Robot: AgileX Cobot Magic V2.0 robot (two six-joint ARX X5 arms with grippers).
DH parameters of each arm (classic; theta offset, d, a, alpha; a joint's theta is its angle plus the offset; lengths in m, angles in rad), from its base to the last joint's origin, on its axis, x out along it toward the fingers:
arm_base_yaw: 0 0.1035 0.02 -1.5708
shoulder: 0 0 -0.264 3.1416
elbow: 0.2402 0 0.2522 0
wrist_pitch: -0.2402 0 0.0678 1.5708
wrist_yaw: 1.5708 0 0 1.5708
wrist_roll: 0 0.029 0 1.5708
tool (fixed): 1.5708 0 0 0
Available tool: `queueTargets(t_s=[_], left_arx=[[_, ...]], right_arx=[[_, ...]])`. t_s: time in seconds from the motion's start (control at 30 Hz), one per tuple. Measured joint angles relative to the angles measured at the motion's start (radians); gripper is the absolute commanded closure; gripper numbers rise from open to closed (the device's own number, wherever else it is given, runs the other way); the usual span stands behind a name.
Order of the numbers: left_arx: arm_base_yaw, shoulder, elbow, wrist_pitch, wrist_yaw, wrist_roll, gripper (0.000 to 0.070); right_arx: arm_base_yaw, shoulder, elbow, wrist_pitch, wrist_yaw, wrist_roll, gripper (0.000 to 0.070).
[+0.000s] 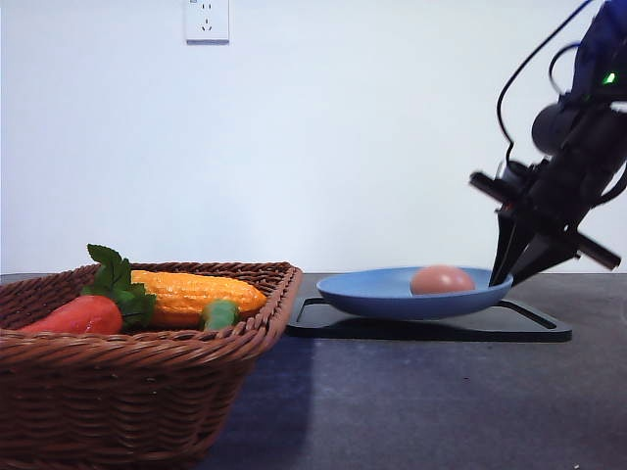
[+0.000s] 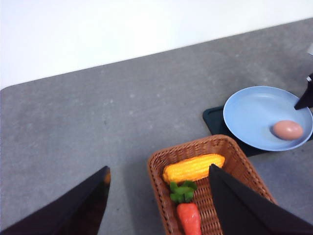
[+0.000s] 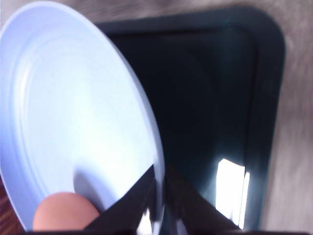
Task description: Transfer egg from basket to plate and serve
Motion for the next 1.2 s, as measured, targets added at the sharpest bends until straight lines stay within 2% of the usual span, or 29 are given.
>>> queueTargets(t_s=[0.17,0.23,0.4,0.43,0.5,0.73,0.87,0.97,1.13,1.2], left_arx=[[0.0,0.001,0.0,-0.001,0.0,-0.012,0.0312],[0.0,0.001,0.0,-0.001,0.0,-0.017,0.0312],[0.0,0.001,0.0,-0.001,0.0,-0.024,0.0312],[0.0,0.001,0.0,-0.001,0.0,-0.024,0.0312],[0.0,0.003,0.0,-0.001,0.0,-0.026,0.0312],[0.0,0.033,0.0,0.01,-0.001,-0.027,0.0314],[0.0,0.085,0.0,0.047,-0.007,-0.02,0.0364],[0.0,0.135,0.0,0.09,-0.033,0.004,0.0444],[0.01,0.225,0.0,0.133,-0.051,0.066,0.07],[0.028,0.257,0.0,0.143,-0.051,0.075,0.07]], right_arx=[[0.0,0.043,0.022,0.002,-0.004,0.0,0.07],[0.0,0.043,0.023,0.003,-0.005,0.0,0.0676],[0.0,0.043,0.023,0.004,-0.008,-0.001,0.0453],[0.0,0.043,0.023,0.004,-0.008,-0.001,0.043],[0.0,0.043,0.024,0.003,-0.008,-0.001,0.043],[-0.012,0.02,0.062,-0.078,-0.007,-0.025,0.0431],[-0.022,-0.062,0.083,-0.15,0.035,-0.041,0.0468],[-0.024,-0.144,0.087,-0.207,0.085,-0.06,0.0544],[-0.003,-0.282,0.086,-0.308,0.132,-0.117,0.0696],[0.038,-0.347,0.076,-0.322,0.172,-0.143,0.07]])
